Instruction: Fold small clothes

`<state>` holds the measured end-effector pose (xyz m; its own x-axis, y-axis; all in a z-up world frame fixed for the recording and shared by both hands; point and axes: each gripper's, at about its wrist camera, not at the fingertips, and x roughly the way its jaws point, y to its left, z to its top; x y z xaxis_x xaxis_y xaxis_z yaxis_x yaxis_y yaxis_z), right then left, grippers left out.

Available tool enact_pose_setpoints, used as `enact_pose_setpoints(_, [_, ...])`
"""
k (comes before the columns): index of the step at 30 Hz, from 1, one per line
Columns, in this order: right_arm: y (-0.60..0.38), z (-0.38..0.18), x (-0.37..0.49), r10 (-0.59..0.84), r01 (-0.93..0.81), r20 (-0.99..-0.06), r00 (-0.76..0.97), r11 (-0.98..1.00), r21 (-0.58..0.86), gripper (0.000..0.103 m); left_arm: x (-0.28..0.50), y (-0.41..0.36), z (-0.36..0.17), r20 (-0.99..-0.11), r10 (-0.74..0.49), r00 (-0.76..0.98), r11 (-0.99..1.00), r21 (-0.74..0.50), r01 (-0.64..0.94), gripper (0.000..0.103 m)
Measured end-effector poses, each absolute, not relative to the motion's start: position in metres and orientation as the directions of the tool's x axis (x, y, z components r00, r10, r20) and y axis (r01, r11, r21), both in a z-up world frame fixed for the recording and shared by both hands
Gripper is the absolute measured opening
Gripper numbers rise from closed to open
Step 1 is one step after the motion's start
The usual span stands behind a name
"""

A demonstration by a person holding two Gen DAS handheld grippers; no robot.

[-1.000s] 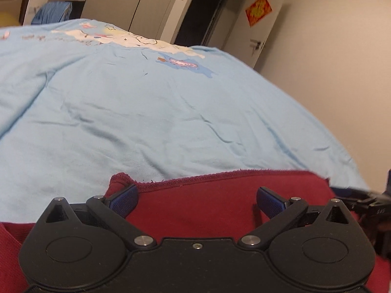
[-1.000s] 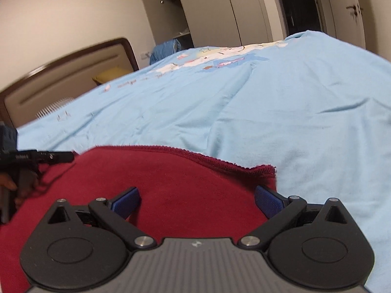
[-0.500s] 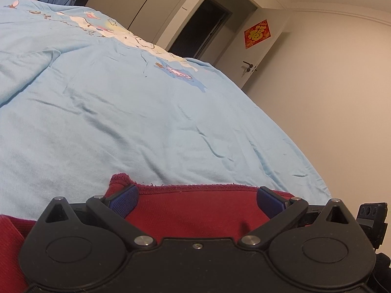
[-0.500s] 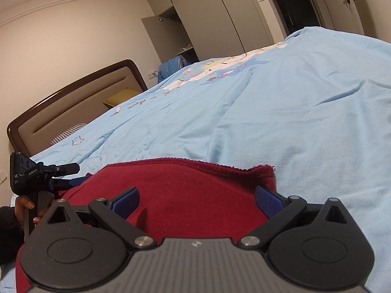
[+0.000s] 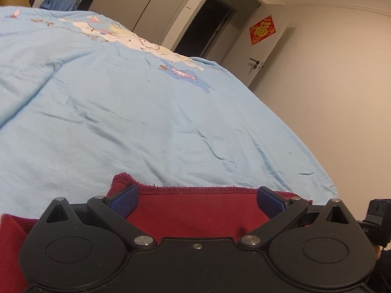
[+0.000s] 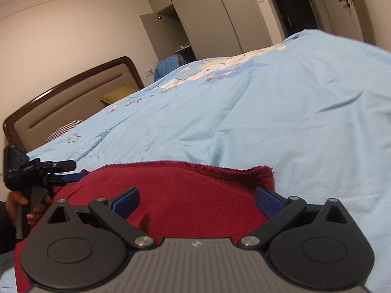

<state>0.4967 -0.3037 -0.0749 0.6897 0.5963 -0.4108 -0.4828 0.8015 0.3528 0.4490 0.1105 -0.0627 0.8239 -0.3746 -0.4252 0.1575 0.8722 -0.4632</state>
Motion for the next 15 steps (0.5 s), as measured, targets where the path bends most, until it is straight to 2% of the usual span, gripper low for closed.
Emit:
enact_pose_setpoints(4, [-0.299,-0.05,0.468,0.516,-0.426,-0.365,0.775,0.853,0.302,0.103,0.426,0.113,-0.035,-0.376,-0.356,0.855,0.87,-0.468,0.156,0.102])
enact_pose_setpoints(7, [-0.285,-0.028,0.442,0.437,-0.386,-0.337,0.834,0.898,0.209,0.103,0.404,0.114,-0.012,-0.355,-0.323,0.877,0.878,-0.459,0.137,0.102])
enact_pose_setpoints(10, [-0.267,-0.013,0.415,0.358,-0.335,-0.307,0.882,0.934,0.127,0.103,0.38,0.108,0.006,-0.367,-0.237,0.9,0.918,-0.388,0.084,0.102])
enact_pose_setpoints(15, [-0.234,-0.015,0.367,0.299,-0.279,-0.268,0.916,0.954,0.112,0.103,0.323,0.097,0.02,-0.371,-0.061,0.927,0.962,-0.27,-0.045,0.102])
